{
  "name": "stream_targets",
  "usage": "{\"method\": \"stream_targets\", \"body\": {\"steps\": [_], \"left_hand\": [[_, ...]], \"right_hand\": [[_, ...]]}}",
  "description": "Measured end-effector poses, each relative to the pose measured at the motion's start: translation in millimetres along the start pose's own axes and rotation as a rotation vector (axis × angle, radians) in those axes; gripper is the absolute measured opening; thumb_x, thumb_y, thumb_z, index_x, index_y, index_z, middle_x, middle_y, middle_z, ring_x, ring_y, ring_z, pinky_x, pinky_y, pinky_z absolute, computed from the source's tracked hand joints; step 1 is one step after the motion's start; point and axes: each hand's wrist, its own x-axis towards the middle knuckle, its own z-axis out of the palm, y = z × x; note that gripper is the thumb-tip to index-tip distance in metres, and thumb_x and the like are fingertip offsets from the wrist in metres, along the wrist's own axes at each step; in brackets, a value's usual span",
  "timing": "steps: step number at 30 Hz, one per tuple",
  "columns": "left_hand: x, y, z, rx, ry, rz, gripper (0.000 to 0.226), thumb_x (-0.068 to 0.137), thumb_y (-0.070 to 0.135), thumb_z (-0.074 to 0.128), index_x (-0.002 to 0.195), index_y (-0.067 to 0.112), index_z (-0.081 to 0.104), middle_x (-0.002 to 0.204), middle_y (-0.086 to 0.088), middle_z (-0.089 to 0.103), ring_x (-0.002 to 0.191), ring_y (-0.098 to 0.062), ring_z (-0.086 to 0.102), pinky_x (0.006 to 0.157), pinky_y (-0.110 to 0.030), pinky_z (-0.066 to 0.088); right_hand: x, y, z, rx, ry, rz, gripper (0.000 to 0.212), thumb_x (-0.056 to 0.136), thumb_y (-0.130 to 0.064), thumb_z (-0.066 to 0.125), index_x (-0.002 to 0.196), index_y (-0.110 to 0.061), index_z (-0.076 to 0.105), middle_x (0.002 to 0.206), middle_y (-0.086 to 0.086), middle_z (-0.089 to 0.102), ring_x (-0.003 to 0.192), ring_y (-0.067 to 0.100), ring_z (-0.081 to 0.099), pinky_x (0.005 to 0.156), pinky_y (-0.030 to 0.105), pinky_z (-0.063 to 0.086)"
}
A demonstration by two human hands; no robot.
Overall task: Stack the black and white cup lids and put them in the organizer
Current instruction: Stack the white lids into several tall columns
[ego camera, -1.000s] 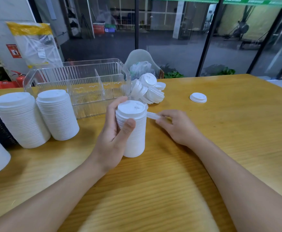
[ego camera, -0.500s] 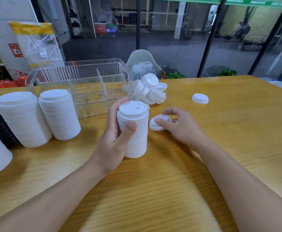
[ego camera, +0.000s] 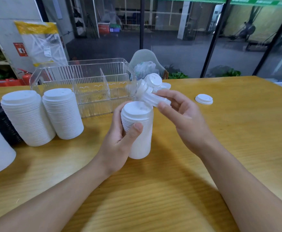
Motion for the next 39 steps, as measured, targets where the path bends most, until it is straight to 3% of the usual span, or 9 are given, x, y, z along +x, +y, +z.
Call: {"method": "stream_targets", "body": {"steps": [2,5,16,20,25,28,31,35,39], "left_hand": [[0.9,-0.5,0.7,-0.023,-0.014,-0.012,0.066,0.102,0.047,0.063,0.161,0.029,0.037,0.148,0.007,0.065,0.136,-0.018,0.063,0.107,-0.032,0.052],[1.0,-0.2,2.7,-0.066,-0.033,-0.037,0.061,0.108,0.039,0.064,0.161,0.025,0.038,0.147,0.001,0.066,0.134,-0.022,0.065,0.107,-0.038,0.053],[0.1,3.7,4.4,-0.127,-0.068,-0.065,0.065,0.103,0.038,0.068,0.159,0.018,0.042,0.142,0.002,0.069,0.13,-0.017,0.067,0.101,-0.029,0.054],[3.6,-0.4,-5.1,-0.077,-0.008,-0.048,0.061,0.102,0.041,0.068,0.155,0.021,0.046,0.143,0.003,0.068,0.128,-0.015,0.066,0.1,-0.028,0.054],[15.0,-5.0,-25.9,-0.032,0.117,-0.045,0.055,0.101,0.043,0.069,0.149,0.025,0.05,0.137,0.01,0.071,0.126,-0.01,0.068,0.099,-0.027,0.054],[17.8,-7.1,-28.3,-0.024,0.155,-0.042,0.056,0.101,0.044,0.068,0.15,0.021,0.051,0.136,0.01,0.071,0.126,-0.009,0.067,0.099,-0.024,0.053],[17.5,-7.2,-26.5,-0.003,0.155,-0.032,0.053,0.102,0.041,0.068,0.147,0.018,0.051,0.13,0.014,0.071,0.122,-0.005,0.067,0.096,-0.02,0.052],[18.1,-7.1,-27.3,-0.003,0.157,-0.031,0.051,0.102,0.038,0.067,0.146,0.017,0.051,0.131,0.013,0.071,0.122,-0.006,0.067,0.097,-0.021,0.053],[18.3,-7.5,-27.8,-0.011,0.158,-0.038,0.053,0.102,0.037,0.067,0.148,0.016,0.05,0.133,0.008,0.071,0.122,-0.008,0.068,0.097,-0.022,0.054]], "right_hand": [[-5.1,-8.2,12.2,-0.009,-0.08,-0.052,0.038,0.103,-0.012,0.072,0.139,-0.005,0.064,0.136,0.01,0.073,0.13,0.028,0.067,0.111,0.042,0.054],[-8.6,-8.4,22.3,-0.16,-0.134,-0.117,0.04,0.102,-0.012,0.075,0.141,-0.01,0.065,0.137,0.004,0.072,0.132,0.023,0.066,0.115,0.047,0.051],[-9.5,2.2,19.2,-0.254,-0.26,-0.085,0.057,0.107,-0.027,0.065,0.161,-0.021,0.048,0.155,-0.009,0.06,0.146,0.011,0.053,0.123,0.044,0.042],[0.3,16.5,10.4,-0.124,-0.129,0.016,0.047,0.112,-0.026,0.06,0.158,-0.017,0.052,0.151,-0.007,0.064,0.142,0.005,0.057,0.119,0.032,0.046],[20.0,66.8,-8.1,-0.726,-0.071,0.106,0.052,0.105,-0.036,0.068,0.155,-0.032,0.054,0.151,-0.014,0.059,0.135,0.004,0.054,0.117,0.044,0.047],[34.2,77.8,-2.5,-0.863,-0.102,0.105,0.054,0.107,-0.037,0.064,0.158,-0.03,0.05,0.155,-0.01,0.056,0.145,0.016,0.047,0.124,0.045,0.035],[46.8,80.1,7.2,-0.986,-0.181,0.067,0.056,0.109,-0.04,0.058,0.162,-0.031,0.043,0.153,-0.008,0.056,0.144,0.02,0.041,0.118,0.042,0.026],[59.6,89.3,13.0,-1.069,-0.242,0.052,0.058,0.109,-0.045,0.054,0.163,-0.031,0.036,0.151,-0.005,0.056,0.138,0.024,0.041,0.115,0.046,0.029],[60.5,89.6,10.0,-1.139,-0.24,0.014,0.054,0.109,-0.043,0.055,0.16,-0.028,0.043,0.151,-0.006,0.058,0.136,0.024,0.041,0.113,0.042,0.027]]}}
